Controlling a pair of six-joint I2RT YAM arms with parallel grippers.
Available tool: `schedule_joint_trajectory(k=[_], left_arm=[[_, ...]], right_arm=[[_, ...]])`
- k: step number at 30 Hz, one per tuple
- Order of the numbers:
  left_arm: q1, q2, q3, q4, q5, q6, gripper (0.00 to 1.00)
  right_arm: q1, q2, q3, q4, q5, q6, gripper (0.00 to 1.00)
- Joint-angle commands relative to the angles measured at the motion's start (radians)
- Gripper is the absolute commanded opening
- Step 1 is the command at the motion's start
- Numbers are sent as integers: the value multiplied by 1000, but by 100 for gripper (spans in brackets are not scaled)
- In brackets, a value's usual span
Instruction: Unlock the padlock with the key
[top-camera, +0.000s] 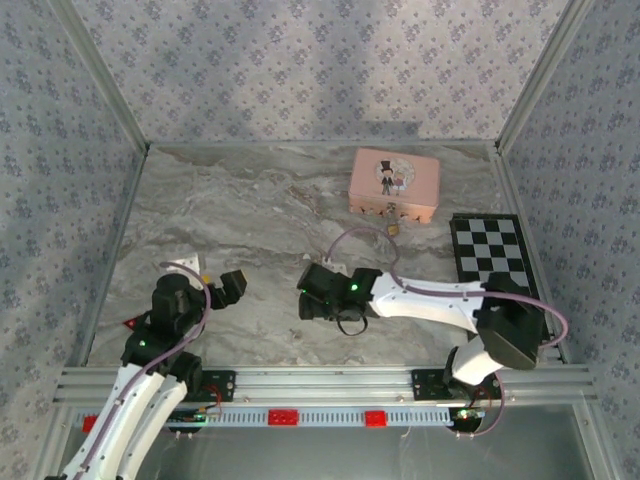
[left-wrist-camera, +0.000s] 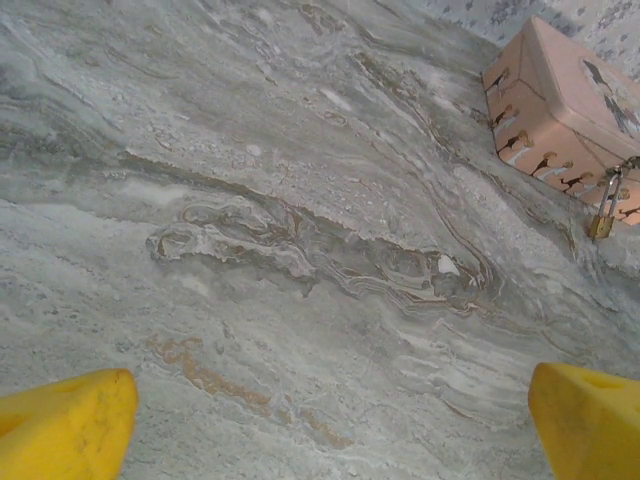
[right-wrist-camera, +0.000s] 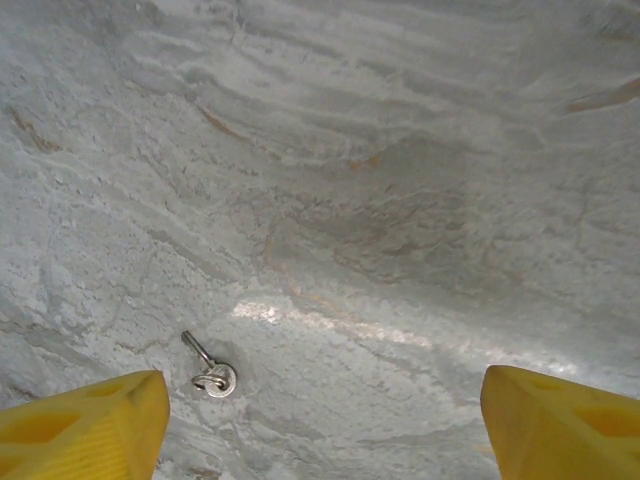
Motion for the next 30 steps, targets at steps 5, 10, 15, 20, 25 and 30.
schedule_joint_trajectory(k=[5,10,15,20,25,30], left_arm=[[-35,-46,27,-71,-69,-4,100],[-118,-64,48,-100,-144,2,100],[-176,-102,60,-133,-220,-1,100],[-205,-121,70,-167,-286,-14,100],[-233,-147,75,-188,-329,-19,100],[-245,-175,77,-200,-353,-24,100]], right_arm=[[74,213,267,-231,-39,99,71],[105,322,382,-308,-60,117,63],[126,373,420,-314,-75,155,52],[127,442,463,-315,-158,150,46],[118,472,475,-310,-171,158,41],[110,484,481,-318,-171,170,36]])
